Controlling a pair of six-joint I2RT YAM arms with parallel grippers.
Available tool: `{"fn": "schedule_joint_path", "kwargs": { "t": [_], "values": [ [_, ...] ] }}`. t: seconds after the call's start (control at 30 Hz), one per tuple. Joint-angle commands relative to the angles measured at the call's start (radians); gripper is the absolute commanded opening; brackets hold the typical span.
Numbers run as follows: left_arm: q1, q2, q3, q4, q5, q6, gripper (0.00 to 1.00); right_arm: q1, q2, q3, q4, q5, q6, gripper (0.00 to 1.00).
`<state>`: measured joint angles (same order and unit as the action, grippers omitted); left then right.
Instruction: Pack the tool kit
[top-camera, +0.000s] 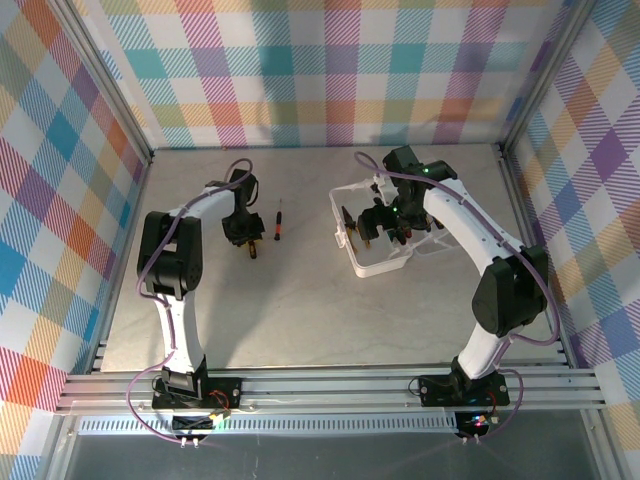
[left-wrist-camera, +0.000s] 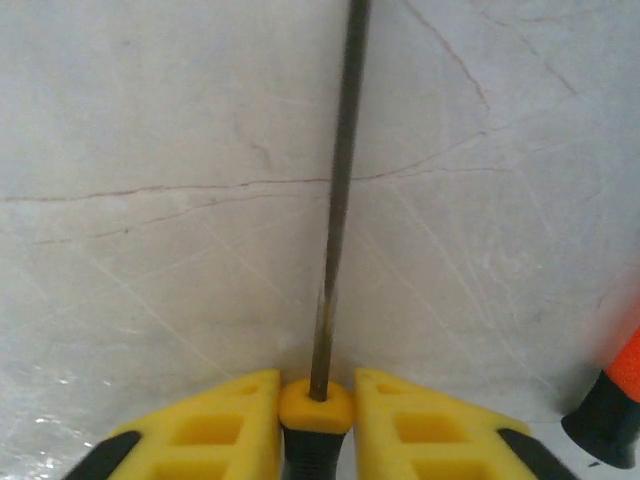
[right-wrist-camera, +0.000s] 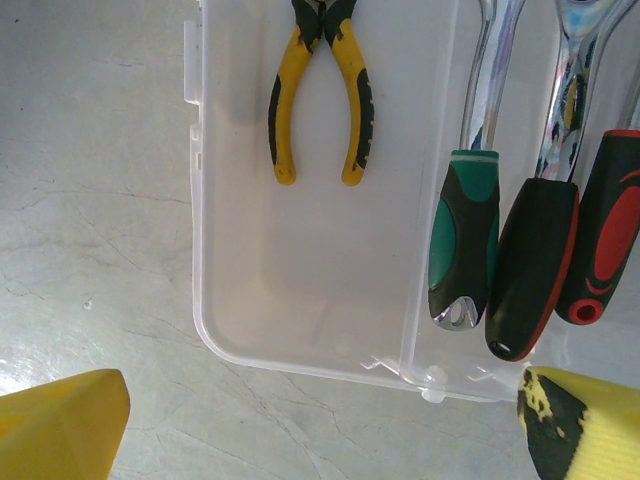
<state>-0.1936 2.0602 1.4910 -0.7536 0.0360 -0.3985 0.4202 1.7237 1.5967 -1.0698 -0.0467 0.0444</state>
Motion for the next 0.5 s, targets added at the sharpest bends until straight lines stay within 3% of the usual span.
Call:
{"fn": "schedule_joint_path", "kwargs": {
  "t": [0.0,0.13,0.47],
  "values": [
    [-0.001,0.031,-0.023,0.049,0.029,0.007,0.11,0.002,-0.031,-0.005,-0.001,-0.025,0.014,0.99],
    [-0.003,0.016,-0.057,0.061,0.041,0.009,0.0,0.002,-0.035,-0.007,0.0,-0.031,0.015,0.99],
    [-0.026,-0.137,-0.09,0.014,0.058,0.042,0.0,0.002,-0.065,-0.014,0.018,-0.105,0.018,0.99]
  ]
}}
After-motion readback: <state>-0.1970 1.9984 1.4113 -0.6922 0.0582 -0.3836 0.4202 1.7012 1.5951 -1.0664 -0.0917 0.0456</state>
